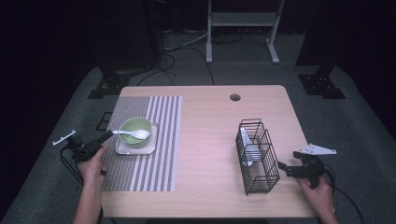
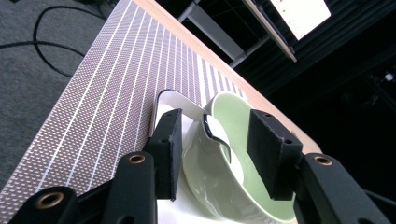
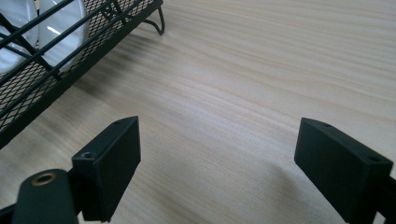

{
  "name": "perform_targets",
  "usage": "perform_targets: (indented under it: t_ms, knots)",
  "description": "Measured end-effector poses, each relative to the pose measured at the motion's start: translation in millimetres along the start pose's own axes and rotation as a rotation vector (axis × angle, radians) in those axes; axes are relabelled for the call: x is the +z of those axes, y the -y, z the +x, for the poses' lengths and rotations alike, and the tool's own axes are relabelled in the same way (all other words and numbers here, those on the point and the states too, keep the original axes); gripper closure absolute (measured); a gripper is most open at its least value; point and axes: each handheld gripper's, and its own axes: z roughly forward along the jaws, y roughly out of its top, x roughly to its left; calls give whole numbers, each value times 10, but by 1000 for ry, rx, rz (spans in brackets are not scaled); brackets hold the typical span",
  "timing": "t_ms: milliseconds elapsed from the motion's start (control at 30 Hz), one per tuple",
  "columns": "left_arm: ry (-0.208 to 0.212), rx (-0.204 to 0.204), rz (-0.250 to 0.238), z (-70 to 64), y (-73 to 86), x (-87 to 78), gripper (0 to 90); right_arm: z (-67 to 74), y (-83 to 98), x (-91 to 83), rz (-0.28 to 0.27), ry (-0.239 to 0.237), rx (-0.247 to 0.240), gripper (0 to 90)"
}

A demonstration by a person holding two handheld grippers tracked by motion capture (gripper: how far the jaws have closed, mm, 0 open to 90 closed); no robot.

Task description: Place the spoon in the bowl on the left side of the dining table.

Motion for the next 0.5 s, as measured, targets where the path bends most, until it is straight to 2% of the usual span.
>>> perform_targets:
  t_ms: [500]
  knots:
    - [15, 71, 46, -190, 48, -45, 379, -6, 0, -5, -8, -4, -2, 135]
